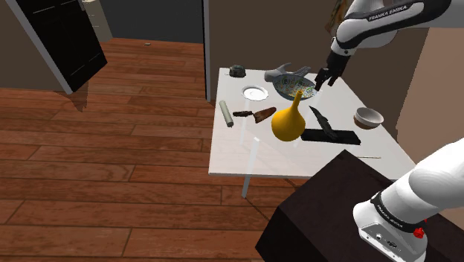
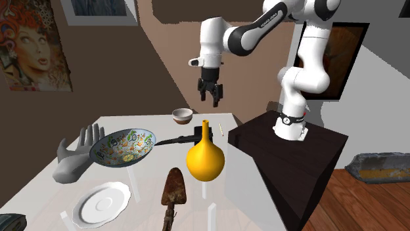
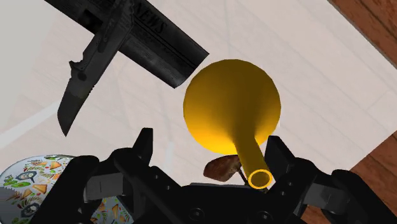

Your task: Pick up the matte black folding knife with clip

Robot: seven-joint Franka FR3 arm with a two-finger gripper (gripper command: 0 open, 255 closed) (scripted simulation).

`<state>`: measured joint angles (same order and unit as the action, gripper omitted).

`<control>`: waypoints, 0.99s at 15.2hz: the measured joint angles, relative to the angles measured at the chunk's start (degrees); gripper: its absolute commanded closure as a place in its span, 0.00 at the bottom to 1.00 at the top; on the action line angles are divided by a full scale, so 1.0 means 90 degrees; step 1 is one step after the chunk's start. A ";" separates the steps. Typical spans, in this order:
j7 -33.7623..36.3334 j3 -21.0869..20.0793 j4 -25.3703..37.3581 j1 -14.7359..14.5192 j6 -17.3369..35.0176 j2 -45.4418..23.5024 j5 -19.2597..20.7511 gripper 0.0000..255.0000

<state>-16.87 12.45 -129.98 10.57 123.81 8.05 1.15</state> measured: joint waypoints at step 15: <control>-0.1051 0.0458 0.1715 0.0865 0.0861 -0.3335 -0.1163 0.00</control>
<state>-26.33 16.58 -114.55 18.35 131.56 -21.96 -9.32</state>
